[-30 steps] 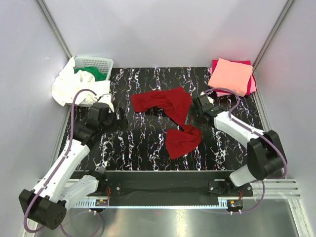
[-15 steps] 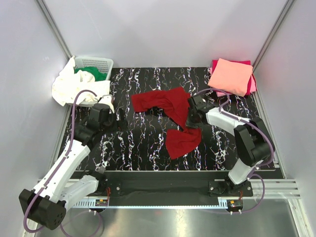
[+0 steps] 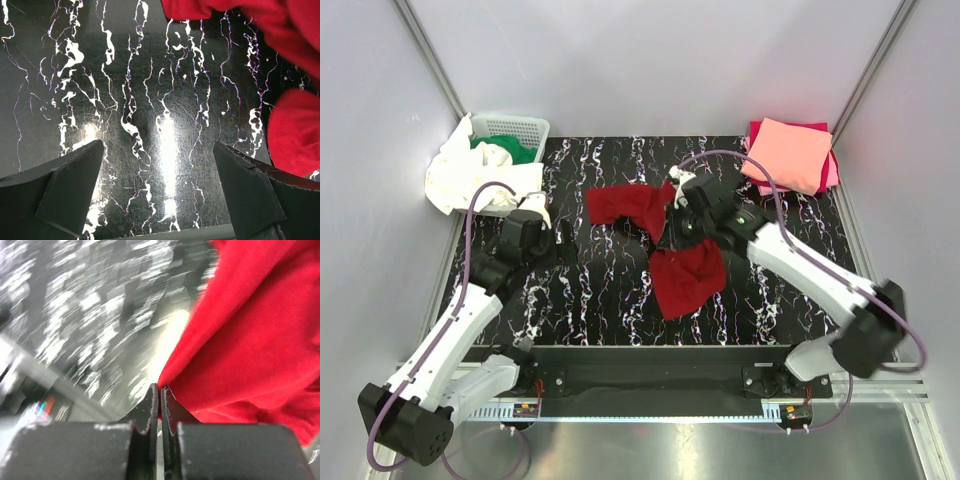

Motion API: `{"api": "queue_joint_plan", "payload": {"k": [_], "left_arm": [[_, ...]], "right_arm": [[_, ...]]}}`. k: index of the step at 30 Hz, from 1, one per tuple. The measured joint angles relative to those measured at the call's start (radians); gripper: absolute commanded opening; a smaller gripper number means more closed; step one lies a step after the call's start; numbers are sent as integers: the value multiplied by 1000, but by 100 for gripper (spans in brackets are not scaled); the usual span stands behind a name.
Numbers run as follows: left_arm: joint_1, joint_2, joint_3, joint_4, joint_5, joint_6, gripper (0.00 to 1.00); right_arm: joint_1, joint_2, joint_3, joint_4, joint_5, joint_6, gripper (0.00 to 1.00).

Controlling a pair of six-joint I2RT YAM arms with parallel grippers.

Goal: Fold and stack the t-shirts

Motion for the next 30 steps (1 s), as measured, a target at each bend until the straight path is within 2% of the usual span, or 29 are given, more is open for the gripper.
{"api": "queue_joint_plan", "payload": {"k": [1, 5, 6, 11, 17, 28, 30], "left_arm": [[0, 0, 0, 0, 0, 0, 99], [0, 0, 0, 2, 2, -5, 99], [0, 0, 0, 3, 3, -8, 99], [0, 5, -8, 34, 21, -41, 99], [-3, 35, -100, 94, 76, -113, 96], [-118, 113, -154, 203, 120, -200, 95], [-149, 135, -168, 232, 129, -215, 95]], "right_arm": [[34, -62, -11, -13, -29, -2, 42], [64, -274, -146, -56, -89, 23, 66], [63, -314, -202, -74, -81, 46, 68], [62, -405, -431, -208, -11, 145, 71], [63, -467, -463, -249, 27, 225, 71], [105, -227, -471, -145, -16, 262, 70], [111, -172, -468, -121, -22, 262, 66]]}}
